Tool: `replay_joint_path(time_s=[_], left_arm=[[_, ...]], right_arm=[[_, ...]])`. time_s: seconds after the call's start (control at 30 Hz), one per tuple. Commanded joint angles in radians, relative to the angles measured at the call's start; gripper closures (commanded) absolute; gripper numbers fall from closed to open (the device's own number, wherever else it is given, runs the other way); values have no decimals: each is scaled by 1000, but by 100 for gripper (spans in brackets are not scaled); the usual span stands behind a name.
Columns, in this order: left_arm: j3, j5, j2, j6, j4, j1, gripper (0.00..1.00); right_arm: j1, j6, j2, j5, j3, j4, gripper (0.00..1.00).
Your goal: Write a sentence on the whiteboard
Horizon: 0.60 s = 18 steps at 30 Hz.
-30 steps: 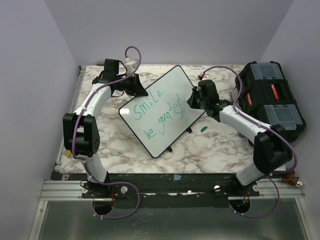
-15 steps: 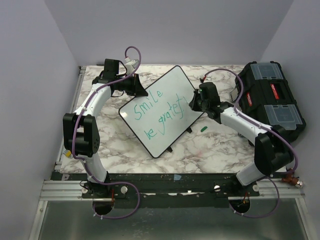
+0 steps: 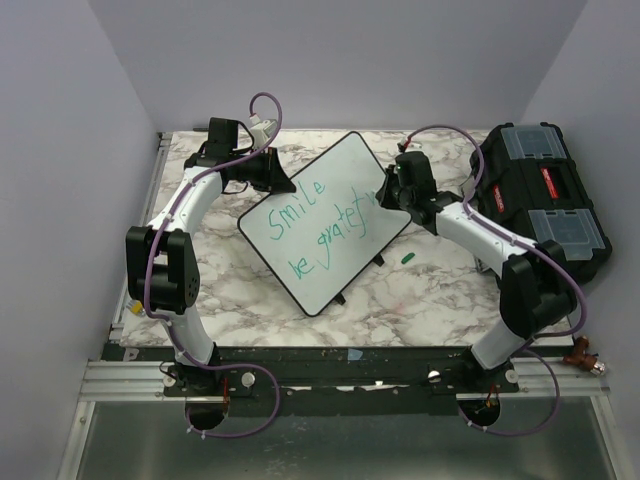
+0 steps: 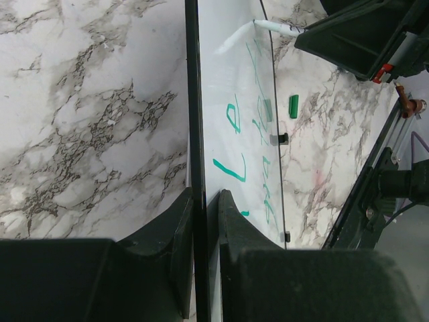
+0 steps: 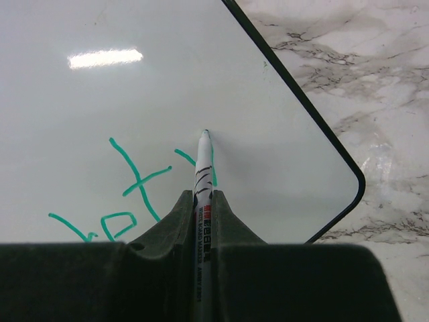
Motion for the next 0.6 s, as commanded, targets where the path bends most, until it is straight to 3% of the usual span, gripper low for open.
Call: replay_joint_path(time_s=[0.0,0.57], left_arm=[[4,-33,-30,114,41,-6,100],[1,-32,-33,114,39,-6,100]], right_arm=[[2,0,43,-9,34,-31,99],[2,-1,-1,-37,-29,-38,99]])
